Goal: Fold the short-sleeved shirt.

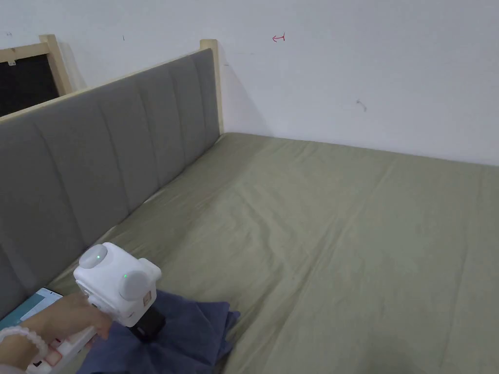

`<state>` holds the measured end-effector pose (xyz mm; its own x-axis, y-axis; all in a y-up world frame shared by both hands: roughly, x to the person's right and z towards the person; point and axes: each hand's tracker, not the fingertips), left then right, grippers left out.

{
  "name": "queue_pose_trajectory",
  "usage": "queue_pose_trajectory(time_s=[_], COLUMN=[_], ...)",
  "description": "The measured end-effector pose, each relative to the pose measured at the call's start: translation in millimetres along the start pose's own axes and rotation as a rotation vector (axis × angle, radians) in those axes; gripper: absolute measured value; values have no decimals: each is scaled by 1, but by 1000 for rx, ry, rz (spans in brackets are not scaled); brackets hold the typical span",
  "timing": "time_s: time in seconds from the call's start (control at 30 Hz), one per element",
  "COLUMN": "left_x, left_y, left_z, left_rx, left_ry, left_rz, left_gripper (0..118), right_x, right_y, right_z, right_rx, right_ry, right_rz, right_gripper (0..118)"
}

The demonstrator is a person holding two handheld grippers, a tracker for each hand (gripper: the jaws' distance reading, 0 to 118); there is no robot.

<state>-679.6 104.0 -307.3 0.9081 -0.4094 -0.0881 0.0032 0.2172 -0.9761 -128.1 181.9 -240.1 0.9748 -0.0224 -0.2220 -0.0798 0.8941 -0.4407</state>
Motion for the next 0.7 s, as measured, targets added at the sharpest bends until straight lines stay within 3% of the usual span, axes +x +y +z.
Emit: queue_pose_trajectory(time_s=[0.13,0.2,0.3,0.33,0.4,0.5,0.57,0.7], left_x=[2,3,11,21,44,83,119,175], left_y=[-9,-13,-25,-32,-46,-70,-93,-106], left_z=[30,54,95,113,149,198,242,311], left_rx=[66,133,297,367,456,620,735,866], left_ry=[8,-31,-104,-117,-134,-142,-134,-151], left_rz=[98,205,361,403,443,448,529,475], left_gripper=[112,101,18,7,0,0,0,0], right_x=[5,10,20,24,32,45,54,66], right_y=[-1,-1,2,4,10,20,27,47], right_z=[1,4,8,11,18,28,36,55], right_rx=[-19,-15,-2,5,23,54,77,132], right_ry=[14,17,19,20,22,29,29,28], right_rz=[-4,-12,-25,-29,-34,-34,-18,10], right_gripper=[0,0,0,0,0,0,0,0])
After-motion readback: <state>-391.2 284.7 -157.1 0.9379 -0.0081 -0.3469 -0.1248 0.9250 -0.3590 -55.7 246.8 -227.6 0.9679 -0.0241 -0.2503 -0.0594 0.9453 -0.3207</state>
